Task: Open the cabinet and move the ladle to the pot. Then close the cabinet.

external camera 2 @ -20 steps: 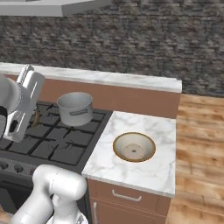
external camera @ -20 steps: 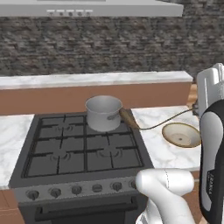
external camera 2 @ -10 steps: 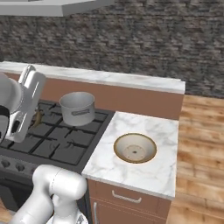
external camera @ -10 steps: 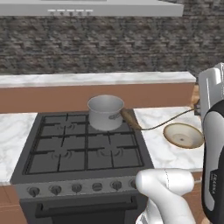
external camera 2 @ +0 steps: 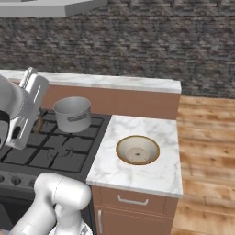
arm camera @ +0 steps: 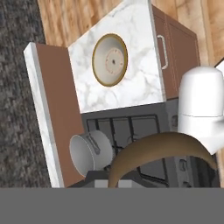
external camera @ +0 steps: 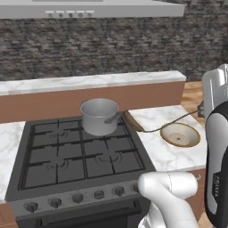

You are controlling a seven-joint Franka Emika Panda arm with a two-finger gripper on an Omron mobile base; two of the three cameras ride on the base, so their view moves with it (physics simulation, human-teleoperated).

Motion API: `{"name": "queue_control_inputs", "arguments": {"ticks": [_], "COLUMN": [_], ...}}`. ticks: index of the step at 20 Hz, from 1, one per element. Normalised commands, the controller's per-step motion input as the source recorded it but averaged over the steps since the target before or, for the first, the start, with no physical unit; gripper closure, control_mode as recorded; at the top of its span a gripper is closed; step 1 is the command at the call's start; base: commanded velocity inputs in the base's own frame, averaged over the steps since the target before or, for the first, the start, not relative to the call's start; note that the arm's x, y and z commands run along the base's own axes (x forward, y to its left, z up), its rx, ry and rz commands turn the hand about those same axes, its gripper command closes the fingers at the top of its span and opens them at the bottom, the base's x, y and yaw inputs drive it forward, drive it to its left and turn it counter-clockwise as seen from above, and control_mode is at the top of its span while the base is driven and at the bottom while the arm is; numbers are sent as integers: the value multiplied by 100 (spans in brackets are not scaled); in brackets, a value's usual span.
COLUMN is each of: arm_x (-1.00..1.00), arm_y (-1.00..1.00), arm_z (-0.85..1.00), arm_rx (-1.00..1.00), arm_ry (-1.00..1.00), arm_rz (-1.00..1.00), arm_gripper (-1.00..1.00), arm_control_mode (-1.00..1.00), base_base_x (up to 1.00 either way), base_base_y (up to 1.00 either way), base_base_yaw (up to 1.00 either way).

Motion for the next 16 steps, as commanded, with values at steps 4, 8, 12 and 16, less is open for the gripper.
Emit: {"name": "queue_control_inputs", "arguments": {"ticks": [4,8,12,16], "arm_x": [24,5,15,42], "arm_y": [-6,-17,-28,-9], "arm_z": [0,2,0,0], "arm_rx": [0,0,0,0], "arm_ry": [0,-2,-1,0], "arm_rz": [-4,0,11,12], "arm_gripper": [100,100,100,100], "arm_control_mode": [-100,-100,-100,-100], "base_base_x": [28,0,0,0], "base_base_y": [-2,0,0,0], "base_base_yaw": [-9,0,0,0]}}
